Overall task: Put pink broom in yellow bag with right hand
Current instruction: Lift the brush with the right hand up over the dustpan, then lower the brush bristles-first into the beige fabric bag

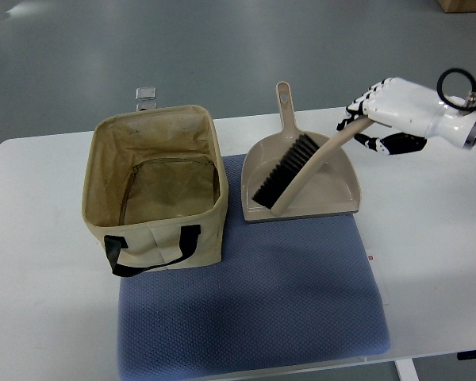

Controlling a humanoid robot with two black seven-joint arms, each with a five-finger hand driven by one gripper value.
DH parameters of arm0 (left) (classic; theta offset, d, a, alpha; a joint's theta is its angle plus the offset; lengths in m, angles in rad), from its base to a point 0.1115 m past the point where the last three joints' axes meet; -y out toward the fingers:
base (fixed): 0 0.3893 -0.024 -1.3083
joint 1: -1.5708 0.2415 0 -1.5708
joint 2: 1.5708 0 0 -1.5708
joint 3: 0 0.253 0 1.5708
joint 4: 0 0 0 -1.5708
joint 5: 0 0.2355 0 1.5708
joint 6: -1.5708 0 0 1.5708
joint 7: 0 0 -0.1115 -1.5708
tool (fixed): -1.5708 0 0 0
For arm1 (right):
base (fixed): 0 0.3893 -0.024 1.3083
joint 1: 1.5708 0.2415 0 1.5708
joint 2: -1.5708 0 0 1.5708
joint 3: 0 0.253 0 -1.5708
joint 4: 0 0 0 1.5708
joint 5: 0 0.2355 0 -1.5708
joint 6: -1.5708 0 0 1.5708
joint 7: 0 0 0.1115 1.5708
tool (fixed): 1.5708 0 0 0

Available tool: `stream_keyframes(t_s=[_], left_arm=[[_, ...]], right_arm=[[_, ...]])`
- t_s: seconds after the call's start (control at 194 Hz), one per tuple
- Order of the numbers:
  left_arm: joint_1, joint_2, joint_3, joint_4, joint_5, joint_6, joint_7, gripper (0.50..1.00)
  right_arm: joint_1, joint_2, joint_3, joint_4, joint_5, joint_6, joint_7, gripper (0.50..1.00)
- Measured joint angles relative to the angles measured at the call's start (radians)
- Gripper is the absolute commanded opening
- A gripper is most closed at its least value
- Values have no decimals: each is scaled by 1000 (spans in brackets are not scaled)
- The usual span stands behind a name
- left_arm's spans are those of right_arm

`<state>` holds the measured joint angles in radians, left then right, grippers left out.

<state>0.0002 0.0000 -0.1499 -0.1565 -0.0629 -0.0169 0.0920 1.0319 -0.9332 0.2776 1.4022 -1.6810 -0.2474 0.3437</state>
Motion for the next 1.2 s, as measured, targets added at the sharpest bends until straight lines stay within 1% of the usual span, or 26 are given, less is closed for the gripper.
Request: stream_keyframes(t_s=[0.103, 0.207, 0.31, 0.455, 0.61, 0.91, 1.096, 1.101, 1.111, 1.116, 1.121, 1.127, 1.132, 1.137, 1.142, 1.147, 1.152, 1.158, 1.163, 1.168, 1.173, 1.178, 1.183, 1.189, 1.194, 1.199], left_arm=[[0, 0, 0, 0, 0, 0, 0, 1000], [0, 0, 0, 0, 0, 0, 0, 1000], [0, 0, 0, 0, 0, 0, 0, 1000], [0, 0, 0, 0, 0, 0, 0, 1000], [0, 0, 0, 0, 0, 0, 0, 1000], [0, 0, 0, 0, 0, 0, 0, 1000], [0, 0, 0, 0, 0, 0, 0, 1000], [0, 0, 0, 0, 0, 0, 0, 1000], [0, 0, 0, 0, 0, 0, 0, 1000], [0, 0, 0, 0, 0, 0, 0, 1000], [0, 0, 0, 0, 0, 0, 0, 1000], [0, 0, 0, 0, 0, 0, 0, 1000], [0, 0, 0, 0, 0, 0, 0, 1000], [0, 0, 0, 0, 0, 0, 0, 1000], [0, 0, 0, 0, 0, 0, 0, 1000], [0, 0, 0, 0, 0, 0, 0, 1000], [0, 0, 0, 0, 0, 0, 0, 1000], [0, 0, 0, 0, 0, 0, 0, 1000], [0, 0, 0, 0, 0, 0, 0, 1000], [0, 0, 0, 0, 0, 0, 0, 1000], [0, 0, 0, 0, 0, 0, 0, 1000], [0, 0, 0, 0, 0, 0, 0, 1000], [0, 0, 0, 0, 0, 0, 0, 1000], [0, 0, 0, 0, 0, 0, 0, 1000], [0, 0, 0, 0, 0, 0, 0, 1000], [0, 0, 0, 0, 0, 0, 0, 1000]], right_arm=[[101, 4, -2, -52, 61, 7, 0, 500], [188, 21, -4, -101, 97, 43, 0, 500], [264, 69, -4, -131, 105, 74, -2, 500], [329, 153, -5, -142, 100, 83, -9, 500], [341, 192, -11, -146, 82, 83, -14, 500], [304, 406, -18, -173, -9, 81, -20, 500], [274, 470, -18, -175, -23, 81, -25, 500], [273, 471, -18, -175, -24, 81, -25, 513], [272, 473, -18, -175, -24, 81, -25, 513], [271, 474, -18, -175, -24, 81, -25, 553], [270, 475, -18, -175, -24, 80, -25, 554], [269, 476, -18, -175, -24, 80, -25, 594], [268, 477, -17, -175, -24, 79, -25, 594], [267, 478, -17, -175, -24, 79, -25, 635], [266, 478, -17, -175, -24, 79, -25, 635], [265, 479, -16, -175, -24, 78, -25, 670], [265, 480, -16, -175, -23, 78, -25, 670], [264, 480, -16, -175, -23, 77, -25, 706], [263, 481, -15, -175, -23, 77, -25, 707], [261, 481, -15, -175, -23, 77, -25, 735], [260, 482, -14, -175, -23, 76, -25, 735], [259, 482, -14, -175, -23, 76, -25, 760], [258, 482, -14, -175, -23, 75, -25, 760], [256, 483, -13, -175, -22, 74, -24, 778], [255, 483, -12, -175, -22, 74, -24, 778], [255, 483, -12, -175, -22, 74, -24, 797]])
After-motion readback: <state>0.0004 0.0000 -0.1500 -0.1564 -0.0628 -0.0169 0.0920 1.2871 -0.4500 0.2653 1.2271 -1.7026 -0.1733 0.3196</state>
